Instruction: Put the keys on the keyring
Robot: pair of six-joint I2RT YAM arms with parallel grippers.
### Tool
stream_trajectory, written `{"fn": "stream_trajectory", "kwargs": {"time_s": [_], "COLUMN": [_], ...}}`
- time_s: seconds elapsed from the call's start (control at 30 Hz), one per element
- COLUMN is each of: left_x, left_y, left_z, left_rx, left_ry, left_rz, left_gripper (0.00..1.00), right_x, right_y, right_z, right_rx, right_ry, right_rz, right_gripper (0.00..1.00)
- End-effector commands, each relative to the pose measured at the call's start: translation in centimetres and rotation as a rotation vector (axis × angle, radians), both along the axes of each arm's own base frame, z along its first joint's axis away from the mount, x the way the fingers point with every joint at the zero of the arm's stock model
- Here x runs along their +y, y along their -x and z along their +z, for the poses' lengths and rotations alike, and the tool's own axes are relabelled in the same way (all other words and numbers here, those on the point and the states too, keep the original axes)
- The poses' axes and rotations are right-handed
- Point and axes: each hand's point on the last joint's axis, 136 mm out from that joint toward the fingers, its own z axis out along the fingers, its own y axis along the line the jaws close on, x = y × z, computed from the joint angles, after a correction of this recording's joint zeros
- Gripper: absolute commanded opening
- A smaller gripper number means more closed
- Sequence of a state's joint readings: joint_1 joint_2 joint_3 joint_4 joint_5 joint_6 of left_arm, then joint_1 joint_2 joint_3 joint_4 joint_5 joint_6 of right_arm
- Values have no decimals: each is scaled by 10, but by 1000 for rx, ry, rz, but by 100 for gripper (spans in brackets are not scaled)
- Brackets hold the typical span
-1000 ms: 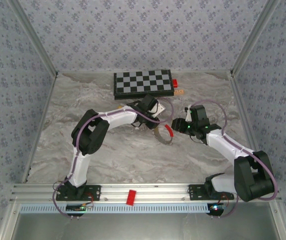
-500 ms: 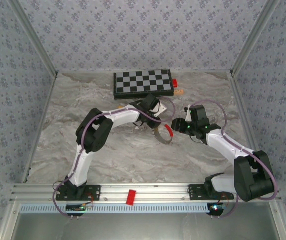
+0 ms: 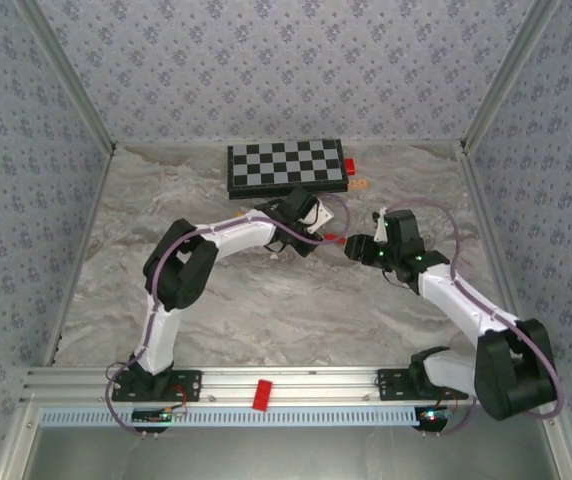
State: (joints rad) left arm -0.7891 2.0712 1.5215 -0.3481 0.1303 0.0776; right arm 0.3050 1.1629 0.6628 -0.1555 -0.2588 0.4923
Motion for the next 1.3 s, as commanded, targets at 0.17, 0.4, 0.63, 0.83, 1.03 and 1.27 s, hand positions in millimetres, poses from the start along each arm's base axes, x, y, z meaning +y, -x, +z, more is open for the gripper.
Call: {"fn": "stream_trajectory", "kwargs": {"time_s": [0.17, 0.4, 0.63, 0.83, 1.03, 1.27], "left_x": [-4, 3, 13, 21, 27, 26], "left_y": [28, 51, 72, 91, 93, 87], "left_z": [101, 171, 219, 248, 262, 267], "left_rx": [-105, -152, -172, -189, -178, -129], "left_ry": [140, 280, 402, 509, 600, 637], "left_rz": [-18, -42, -52, -80, -53, 0], "left_gripper": [4, 4, 3, 0, 0, 0], "right_x": [-1, 8, 40, 55, 58, 75], "right_y": [24, 37, 55, 68, 71, 81], "right_z": [56, 97, 133, 153, 157, 166], "right_rx": [-176, -313, -430, -521, -575, -642], "right_ry": [-35, -90, -180, -210, -254, -246], "right_rz": [34, 100, 247, 297, 292, 379], "right_gripper": [48, 49, 52, 50, 46, 51]}}
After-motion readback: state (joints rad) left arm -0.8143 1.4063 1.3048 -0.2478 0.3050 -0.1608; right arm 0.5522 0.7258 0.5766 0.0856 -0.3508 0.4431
